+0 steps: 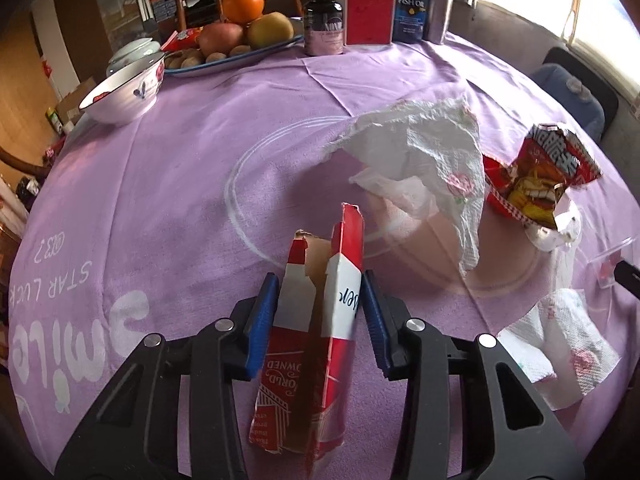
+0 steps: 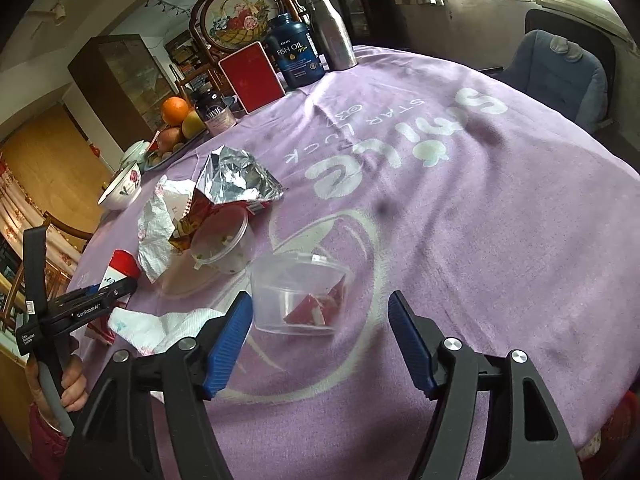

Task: Collect trash
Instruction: 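Grasp the red-white carton with the left tool while the right tool grasps the clear plastic box, then lift the carton and plastic box and carry them toward the wastebasket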

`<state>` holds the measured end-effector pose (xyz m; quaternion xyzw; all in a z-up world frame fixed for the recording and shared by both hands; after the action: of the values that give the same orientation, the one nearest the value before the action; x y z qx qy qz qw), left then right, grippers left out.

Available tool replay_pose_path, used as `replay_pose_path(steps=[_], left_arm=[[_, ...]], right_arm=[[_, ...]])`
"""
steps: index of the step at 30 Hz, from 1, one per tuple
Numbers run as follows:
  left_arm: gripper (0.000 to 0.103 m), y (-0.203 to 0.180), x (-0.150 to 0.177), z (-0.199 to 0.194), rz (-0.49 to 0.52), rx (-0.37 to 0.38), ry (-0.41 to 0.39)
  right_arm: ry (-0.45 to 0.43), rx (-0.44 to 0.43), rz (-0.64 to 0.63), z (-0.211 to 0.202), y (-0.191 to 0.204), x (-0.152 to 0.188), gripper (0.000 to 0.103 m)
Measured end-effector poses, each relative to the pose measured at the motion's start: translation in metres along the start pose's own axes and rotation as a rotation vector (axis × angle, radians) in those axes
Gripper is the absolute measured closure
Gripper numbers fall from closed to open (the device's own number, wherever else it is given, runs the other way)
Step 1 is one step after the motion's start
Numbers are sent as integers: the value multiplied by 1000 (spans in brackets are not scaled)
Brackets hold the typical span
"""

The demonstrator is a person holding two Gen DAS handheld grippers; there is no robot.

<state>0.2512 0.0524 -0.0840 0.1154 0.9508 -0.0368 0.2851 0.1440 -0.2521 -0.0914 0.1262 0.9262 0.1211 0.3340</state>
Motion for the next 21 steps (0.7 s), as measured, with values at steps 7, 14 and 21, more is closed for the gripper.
replay_pose_path(steps=[7,14,21], left_arm=[[65,20,-6,-12,-87,37,-33],[65,25,-9,-12,-108,51,-29],[63,26,-8,-1,-110,26,7]], right_arm=[[12,4,-23,10,10,2,33],[-11,20,-34,10,13,1,50],[-14,20,-53,6,16,3,50]])
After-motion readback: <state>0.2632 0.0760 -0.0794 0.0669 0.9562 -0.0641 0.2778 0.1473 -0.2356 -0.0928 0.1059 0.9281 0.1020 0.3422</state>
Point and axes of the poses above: each gripper's, at about its wrist camera, not at the fingertips, and z roughly the way its jaws point, y to its left, x to its underside, the point moved 1 cm from there along z, roughly the way its jaws point, and after that the axes turned 1 degree about -z, right-handed, at the moved point
